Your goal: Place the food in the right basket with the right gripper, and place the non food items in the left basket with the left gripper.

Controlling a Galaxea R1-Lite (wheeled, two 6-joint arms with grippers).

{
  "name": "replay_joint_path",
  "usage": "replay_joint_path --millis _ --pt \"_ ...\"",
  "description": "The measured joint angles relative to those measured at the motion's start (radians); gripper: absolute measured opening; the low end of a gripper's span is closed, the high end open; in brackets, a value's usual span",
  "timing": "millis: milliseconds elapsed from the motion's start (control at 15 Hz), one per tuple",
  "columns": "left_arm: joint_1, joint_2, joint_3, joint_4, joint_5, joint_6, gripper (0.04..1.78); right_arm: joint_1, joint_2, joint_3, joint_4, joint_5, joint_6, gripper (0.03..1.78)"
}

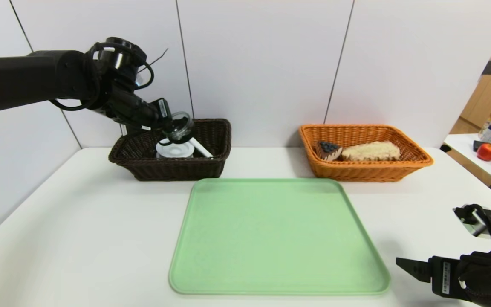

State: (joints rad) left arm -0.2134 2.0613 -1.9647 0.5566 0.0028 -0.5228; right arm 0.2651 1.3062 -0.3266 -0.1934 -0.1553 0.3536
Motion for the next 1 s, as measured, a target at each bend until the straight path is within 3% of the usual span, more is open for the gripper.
replay_joint_path --millis 333,600,1000 --pt "-0.001 0.051 0.0 0.0 0.014 0.009 0.13 0.0 0.002 0.0 0.0 0.0 0.0 1.71" --pt "0.0 0.057 0.0 -0.024 0.056 0.002 0.76 0.0 0.0 0.002 0.0 0.0 -0.002 1.71" --pt "-0.031 -0.083 0.0 -0.021 0.075 0.018 1.27 0.0 -0.023 0.0 0.0 -0.008 -0.009 1.71"
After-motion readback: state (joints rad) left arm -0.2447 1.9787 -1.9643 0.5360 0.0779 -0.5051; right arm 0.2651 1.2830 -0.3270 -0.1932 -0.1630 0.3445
